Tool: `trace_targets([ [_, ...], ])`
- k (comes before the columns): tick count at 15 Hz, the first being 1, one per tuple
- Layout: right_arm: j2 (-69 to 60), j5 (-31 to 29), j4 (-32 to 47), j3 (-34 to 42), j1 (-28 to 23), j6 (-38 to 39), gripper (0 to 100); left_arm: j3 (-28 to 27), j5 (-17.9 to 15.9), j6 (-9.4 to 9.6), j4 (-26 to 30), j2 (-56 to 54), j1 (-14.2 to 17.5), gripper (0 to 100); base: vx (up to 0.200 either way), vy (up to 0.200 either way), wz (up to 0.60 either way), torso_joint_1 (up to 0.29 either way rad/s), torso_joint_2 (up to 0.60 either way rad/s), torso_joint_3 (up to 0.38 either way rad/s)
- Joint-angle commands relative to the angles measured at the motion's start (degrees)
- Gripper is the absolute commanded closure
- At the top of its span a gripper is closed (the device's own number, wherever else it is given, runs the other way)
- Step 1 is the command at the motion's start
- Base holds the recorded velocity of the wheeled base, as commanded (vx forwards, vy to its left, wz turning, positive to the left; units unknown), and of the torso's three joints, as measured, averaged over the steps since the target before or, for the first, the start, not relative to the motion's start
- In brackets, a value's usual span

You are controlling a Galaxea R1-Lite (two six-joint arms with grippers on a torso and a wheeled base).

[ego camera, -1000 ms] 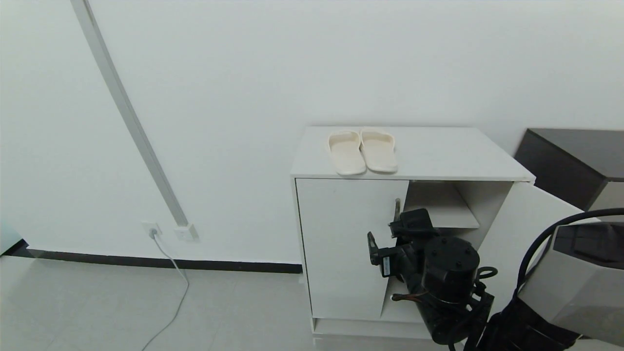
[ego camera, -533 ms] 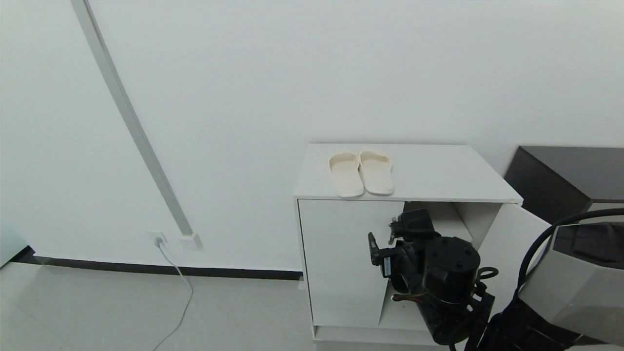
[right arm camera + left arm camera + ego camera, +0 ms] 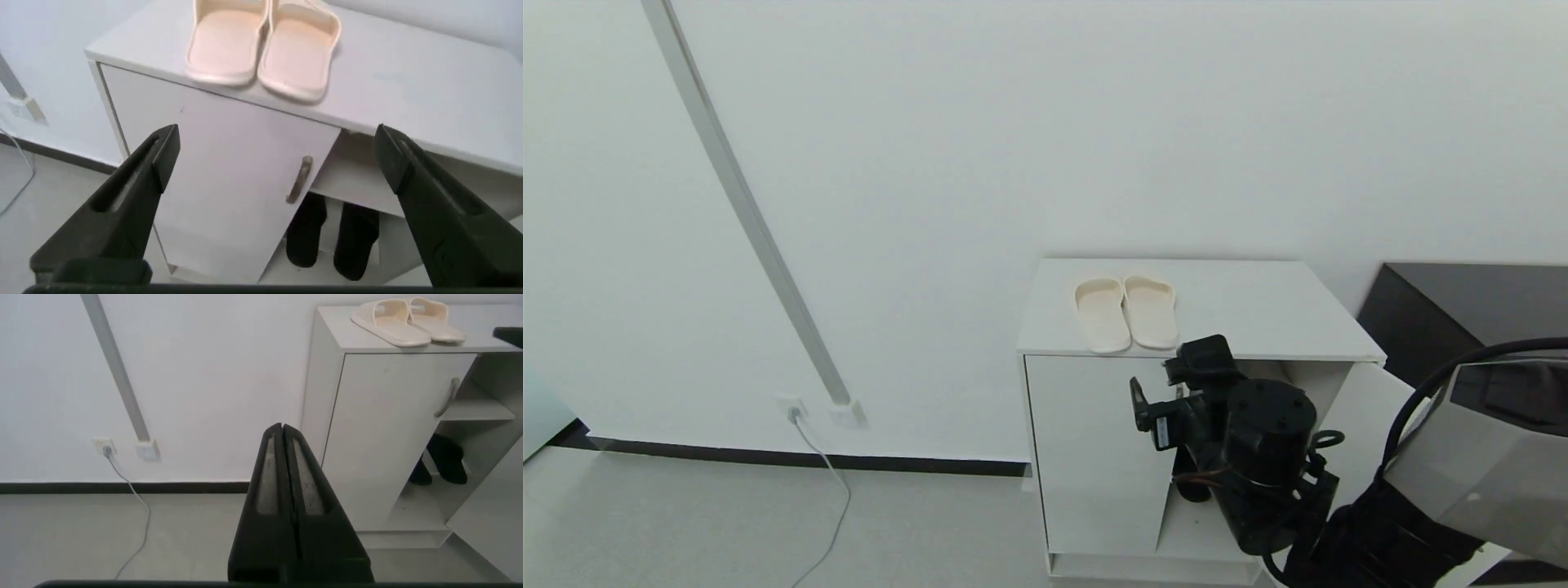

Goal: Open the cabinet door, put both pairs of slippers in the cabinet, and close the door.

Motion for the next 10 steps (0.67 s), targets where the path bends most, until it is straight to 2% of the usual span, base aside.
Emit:
trace_targets([
  [1,-2.27,-0.05,8.27,-6.26,0.39,3.2,0,0.01,-0.02,0.0,0.01,0.07,0.01,100,0.0,0.0,0.0,0.105,-0.26,-0.119],
  [5,-5.96,0.04,29.98,-16.19,1.36,14.18,0,0.01,-0.02,0.17,0.01,0.07,0.01,100,0.0,0.0,0.0,0.013,-0.02,-0.012],
  [6,-5.69,0.13,32.61,-18.48,1.53,14.97,0,0.01,-0.02,0.79,0.01,0.07,0.01,100,0.0,0.0,0.0,0.0,0.0,0.0],
  [8,-3.85,0.13,33.49,-19.09,1.62,16.12,0,0.01,0.07,-0.27,0.01,0.07,0.01,100,0.0,0.0,0.0,0.0,0.0,0.0],
  [9,-3.06,0.13,33.49,-19.35,1.62,16.82,0,0.01,0.33,0.26,0.01,0.07,0.01,100,0.0,0.0,0.0,0.0,0.0,0.0],
  [10,-2.88,0.13,33.32,-19.27,1.53,16.91,0,0.01,0.33,0.0,0.01,0.07,0.01,100,0.0,0.0,0.0,0.0,0.0,0.0],
])
